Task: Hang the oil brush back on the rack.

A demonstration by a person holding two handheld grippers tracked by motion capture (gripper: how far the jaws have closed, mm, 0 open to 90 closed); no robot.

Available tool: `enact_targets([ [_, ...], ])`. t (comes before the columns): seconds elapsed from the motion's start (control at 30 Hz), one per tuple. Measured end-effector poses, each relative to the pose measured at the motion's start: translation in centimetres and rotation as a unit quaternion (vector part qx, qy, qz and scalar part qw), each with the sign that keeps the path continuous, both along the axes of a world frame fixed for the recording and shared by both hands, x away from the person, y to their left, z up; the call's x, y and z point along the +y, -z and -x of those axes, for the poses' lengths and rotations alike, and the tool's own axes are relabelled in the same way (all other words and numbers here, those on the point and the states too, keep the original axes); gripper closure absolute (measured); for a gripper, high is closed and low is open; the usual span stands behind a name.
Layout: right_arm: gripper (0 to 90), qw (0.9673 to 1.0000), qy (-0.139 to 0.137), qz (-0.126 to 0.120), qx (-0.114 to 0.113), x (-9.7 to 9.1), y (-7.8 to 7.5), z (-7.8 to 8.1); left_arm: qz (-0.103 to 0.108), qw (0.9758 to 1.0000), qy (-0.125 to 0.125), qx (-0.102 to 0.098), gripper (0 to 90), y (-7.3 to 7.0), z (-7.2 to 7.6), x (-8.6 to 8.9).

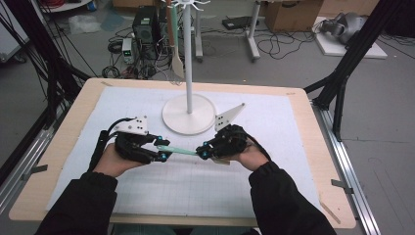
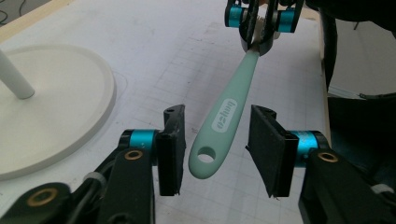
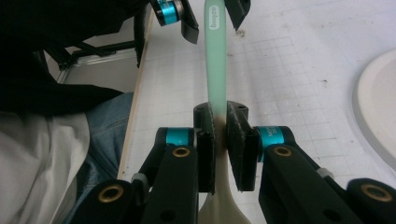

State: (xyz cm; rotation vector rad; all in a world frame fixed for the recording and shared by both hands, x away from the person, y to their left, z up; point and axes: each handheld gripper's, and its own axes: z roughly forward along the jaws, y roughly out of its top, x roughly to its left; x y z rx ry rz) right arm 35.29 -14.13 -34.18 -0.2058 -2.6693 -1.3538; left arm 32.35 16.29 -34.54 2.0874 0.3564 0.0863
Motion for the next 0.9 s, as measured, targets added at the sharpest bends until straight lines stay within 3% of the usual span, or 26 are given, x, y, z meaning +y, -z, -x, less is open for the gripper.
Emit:
enact_targets([
  [0.9,82.4,0.9998,-0.017,0.0,0.003,0.35,0.23,0.15,-0.004,0.9996,0.025,0.006,67.0,0.09,0.32,-0.33],
])
